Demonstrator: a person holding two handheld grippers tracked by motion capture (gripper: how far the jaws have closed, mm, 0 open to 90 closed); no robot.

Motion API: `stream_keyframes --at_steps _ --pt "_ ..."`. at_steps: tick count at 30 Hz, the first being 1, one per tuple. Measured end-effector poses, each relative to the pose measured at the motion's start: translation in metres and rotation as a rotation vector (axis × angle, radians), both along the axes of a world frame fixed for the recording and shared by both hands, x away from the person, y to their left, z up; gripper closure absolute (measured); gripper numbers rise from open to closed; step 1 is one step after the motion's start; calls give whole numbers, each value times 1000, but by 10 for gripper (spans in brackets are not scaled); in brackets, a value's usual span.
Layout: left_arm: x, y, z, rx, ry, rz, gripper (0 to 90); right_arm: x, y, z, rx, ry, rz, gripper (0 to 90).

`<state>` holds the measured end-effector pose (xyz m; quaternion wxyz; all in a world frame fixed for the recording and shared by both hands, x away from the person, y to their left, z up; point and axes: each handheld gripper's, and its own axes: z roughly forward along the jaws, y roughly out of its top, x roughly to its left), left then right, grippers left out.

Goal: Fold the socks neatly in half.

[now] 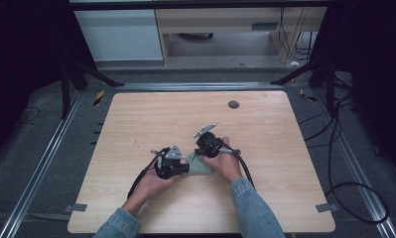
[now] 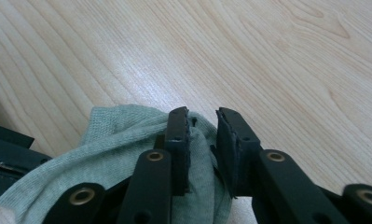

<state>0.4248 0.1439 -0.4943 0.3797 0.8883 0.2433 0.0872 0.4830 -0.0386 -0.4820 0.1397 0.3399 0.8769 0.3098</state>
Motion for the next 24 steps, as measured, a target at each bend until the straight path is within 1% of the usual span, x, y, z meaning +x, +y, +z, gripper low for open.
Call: stream_keyframes --at_steps 1,5,6,7,8,9,13,14,15,16,17,19,20,21,22,23,24 --pt "0 0 0 -9 4 5 863 1 0 0 1 0 -4 724" --pt "0 2 0 -17 7 25 830 0 0 0 1 0 -7 717" --pt "0 3 2 -19 11 25 814 0 0 0 0 -2 -7 710" --pt "0 6 5 -30 8 40 813 1 0 0 0 -5 -8 703" --pt "0 6 5 -30 8 40 813 1 0 0 0 -6 -9 697" --pt "-1 8 8 -24 -2 42 811 1 0 -1 -2 -9 -11 686" --pt "-1 10 12 -27 -13 46 802 1 -1 -1 -3 -13 -16 668" --pt "-1 11 14 -34 -20 50 800 1 -1 -1 -1 -13 -18 665" --pt "-2 13 19 -60 -27 59 799 1 -1 0 -4 -16 -17 658" --pt "-2 13 19 -60 -27 59 797 1 -1 0 -6 -17 -20 650" --pt "-4 12 24 -66 -39 61 789 1 -1 0 -7 -18 -22 643" --pt "-5 11 26 -65 -44 61 780 1 -1 0 -8 -19 -24 633" --pt "-5 10 28 -69 -50 64 765 1 -1 0 -17 -25 -31 604" --pt "-6 6 29 -69 -57 59 764 0 -1 0 -16 -23 -35 594" --pt "-6 6 29 -69 -57 59 761 0 -1 0 -16 -23 -35 594" --pt "-5 2 27 -51 -57 55 759 0 -1 1 -20 -28 -40 572" --pt "-5 2 27 -51 -57 55 760 0 -1 1 -20 -28 -40 572"
